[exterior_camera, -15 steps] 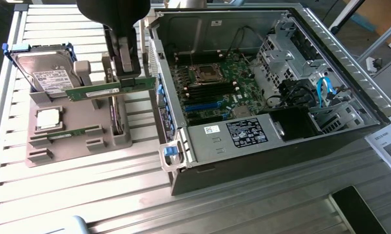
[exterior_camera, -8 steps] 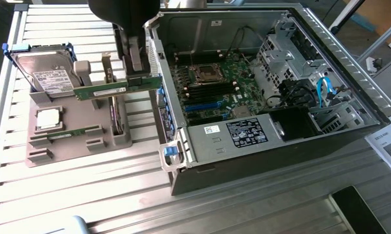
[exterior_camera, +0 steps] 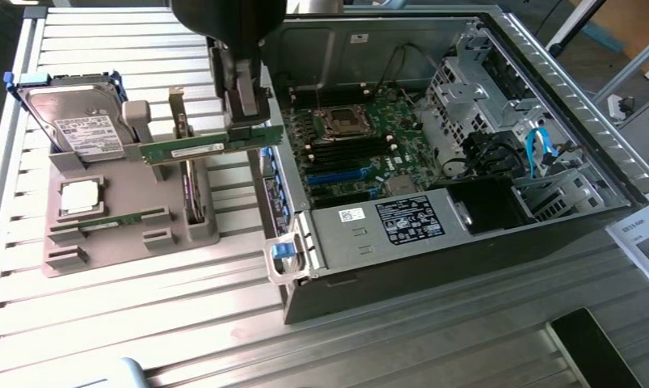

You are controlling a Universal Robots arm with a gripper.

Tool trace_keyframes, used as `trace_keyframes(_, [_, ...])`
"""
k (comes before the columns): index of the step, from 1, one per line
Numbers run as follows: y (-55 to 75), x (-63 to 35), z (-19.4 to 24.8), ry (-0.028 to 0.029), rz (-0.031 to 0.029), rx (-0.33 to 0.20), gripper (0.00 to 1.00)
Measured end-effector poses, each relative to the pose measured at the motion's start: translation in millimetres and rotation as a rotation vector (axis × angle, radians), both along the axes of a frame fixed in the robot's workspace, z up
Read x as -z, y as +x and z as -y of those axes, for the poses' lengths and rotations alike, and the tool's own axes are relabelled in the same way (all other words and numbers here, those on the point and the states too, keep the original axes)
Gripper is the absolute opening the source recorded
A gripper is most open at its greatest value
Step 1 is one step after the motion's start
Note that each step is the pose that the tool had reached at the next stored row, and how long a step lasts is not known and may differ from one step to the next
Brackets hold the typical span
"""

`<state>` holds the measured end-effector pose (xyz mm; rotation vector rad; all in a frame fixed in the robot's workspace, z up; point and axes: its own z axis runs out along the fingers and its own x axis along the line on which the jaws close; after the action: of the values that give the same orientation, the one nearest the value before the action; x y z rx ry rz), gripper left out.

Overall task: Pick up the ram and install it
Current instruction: 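Pick up the ram and move it above insertion slot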

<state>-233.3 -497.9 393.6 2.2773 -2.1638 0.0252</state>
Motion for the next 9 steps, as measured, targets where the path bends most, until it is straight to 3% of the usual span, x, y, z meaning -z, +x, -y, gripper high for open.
trace_keyframes(9, [18.5, 0.0, 0.0, -0.0001, -0.0001, 0.000, 0.12])
